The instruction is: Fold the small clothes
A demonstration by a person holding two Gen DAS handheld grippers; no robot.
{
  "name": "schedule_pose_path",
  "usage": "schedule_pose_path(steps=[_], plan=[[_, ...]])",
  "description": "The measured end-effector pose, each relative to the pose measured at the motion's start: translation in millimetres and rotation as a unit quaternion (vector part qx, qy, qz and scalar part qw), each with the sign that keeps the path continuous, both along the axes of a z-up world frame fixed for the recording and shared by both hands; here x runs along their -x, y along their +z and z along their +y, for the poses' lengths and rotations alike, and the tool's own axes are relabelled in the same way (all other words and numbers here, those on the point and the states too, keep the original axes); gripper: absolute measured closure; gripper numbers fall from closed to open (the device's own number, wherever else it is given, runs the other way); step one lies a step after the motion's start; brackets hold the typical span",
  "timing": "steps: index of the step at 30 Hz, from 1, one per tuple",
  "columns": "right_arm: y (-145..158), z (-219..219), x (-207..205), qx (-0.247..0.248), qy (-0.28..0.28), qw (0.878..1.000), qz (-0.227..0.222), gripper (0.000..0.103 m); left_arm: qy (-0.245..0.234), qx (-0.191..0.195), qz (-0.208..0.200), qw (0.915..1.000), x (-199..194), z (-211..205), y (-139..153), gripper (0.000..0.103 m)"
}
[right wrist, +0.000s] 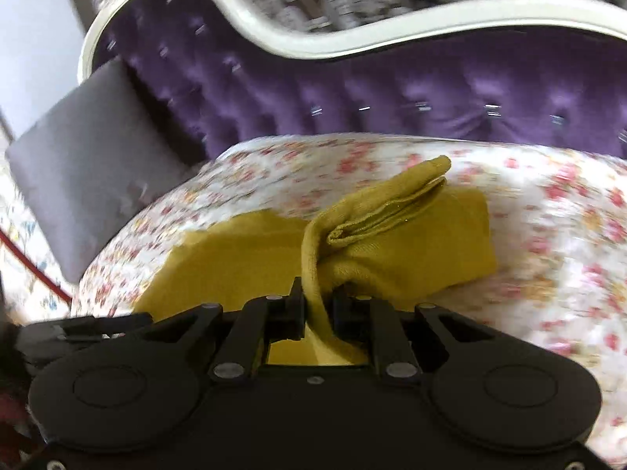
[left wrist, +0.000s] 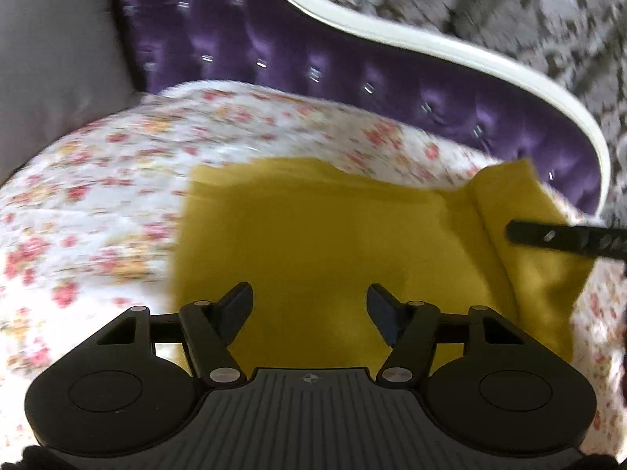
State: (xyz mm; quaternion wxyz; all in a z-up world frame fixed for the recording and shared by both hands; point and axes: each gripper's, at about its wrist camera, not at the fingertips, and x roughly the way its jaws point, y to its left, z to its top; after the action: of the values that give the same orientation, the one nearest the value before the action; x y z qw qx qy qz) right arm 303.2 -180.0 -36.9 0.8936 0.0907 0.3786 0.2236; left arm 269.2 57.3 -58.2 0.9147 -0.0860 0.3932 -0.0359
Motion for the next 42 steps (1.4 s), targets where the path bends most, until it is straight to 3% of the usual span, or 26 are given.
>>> schedule_pose_path(steps=[10,15,22,25,29,31,36,39,42], plan=[[-3,111,14,0.019,0.069,0.997,-0.013,0.082,0.062,0.021,0.003,0.9979,25,85,1,0.04],[-4,140,18,0.016,0.077,0.997,-0.012,0.082,0.083,0.024,0.007,0.9963,33,112,-2,0.04],[-13,184,27,0.106,0.105,0.988,-0.037,0.078,0.091,0.035,0.011,0.9952,34,128,-4,0.04],[-17,186,31,0.086,0.129,0.987,-0.04,0.071,0.093,0.042,0.016,0.9946,33,130,-5,0.04],[-10,171,38,-0.014,0.169,0.984,-0.046,0.069,0.094,0.052,0.019,0.9941,31,133,-4,0.04],[-5,162,43,-0.042,0.178,0.982,-0.052,0.069,0.096,0.051,0.019,0.9939,31,133,-3,0.04],[5,138,51,-0.041,0.14,0.987,-0.068,0.069,0.089,0.045,0.016,0.9949,28,130,3,0.04],[6,123,62,0.003,0.113,0.99,-0.087,0.069,0.078,0.048,0.013,0.9957,23,125,8,0.04],[3,120,80,0.035,0.128,0.986,-0.096,0.069,0.06,0.063,0.014,0.9961,15,118,11,0.04]])
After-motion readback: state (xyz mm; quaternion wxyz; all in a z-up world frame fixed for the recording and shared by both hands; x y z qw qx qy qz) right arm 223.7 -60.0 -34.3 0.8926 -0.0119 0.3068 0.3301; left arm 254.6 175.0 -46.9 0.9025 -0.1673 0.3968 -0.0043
